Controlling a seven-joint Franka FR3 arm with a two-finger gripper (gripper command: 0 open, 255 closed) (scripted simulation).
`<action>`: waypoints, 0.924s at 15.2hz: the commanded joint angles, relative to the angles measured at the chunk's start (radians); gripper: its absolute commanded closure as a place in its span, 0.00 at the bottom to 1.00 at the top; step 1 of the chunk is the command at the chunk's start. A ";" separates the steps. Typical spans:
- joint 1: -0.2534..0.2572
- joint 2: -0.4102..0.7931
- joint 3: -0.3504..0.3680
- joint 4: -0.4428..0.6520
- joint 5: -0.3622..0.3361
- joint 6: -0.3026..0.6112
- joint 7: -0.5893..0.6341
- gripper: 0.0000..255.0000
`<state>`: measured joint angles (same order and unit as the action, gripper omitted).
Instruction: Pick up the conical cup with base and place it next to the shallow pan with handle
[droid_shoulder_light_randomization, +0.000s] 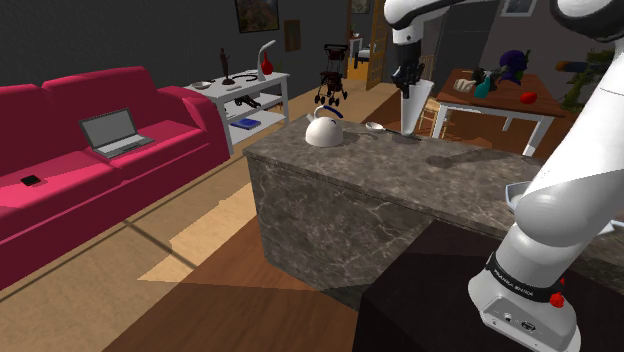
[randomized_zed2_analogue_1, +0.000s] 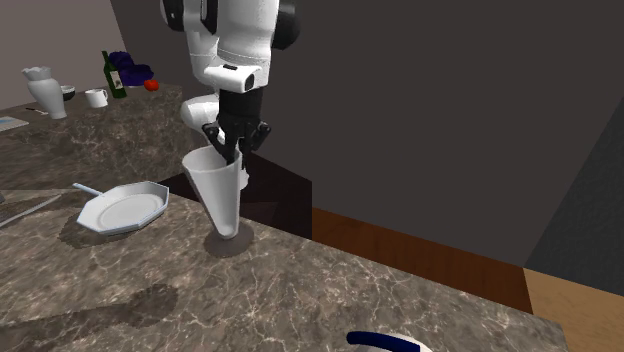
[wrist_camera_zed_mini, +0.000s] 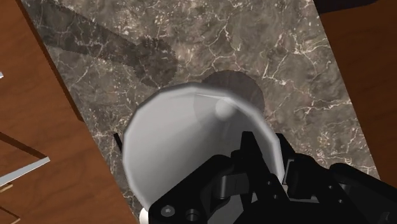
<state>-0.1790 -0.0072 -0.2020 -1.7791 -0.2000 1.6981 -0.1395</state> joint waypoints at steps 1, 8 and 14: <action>-0.008 -0.078 -0.008 -0.087 -0.018 0.014 -0.010 1.00; -0.049 -0.316 -0.040 -0.287 -0.080 -0.007 -0.066 1.00; -0.095 -0.507 -0.072 -0.409 -0.139 -0.057 -0.132 1.00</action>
<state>-0.2654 -0.4850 -0.2668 -2.1749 -0.3281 1.6516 -0.2555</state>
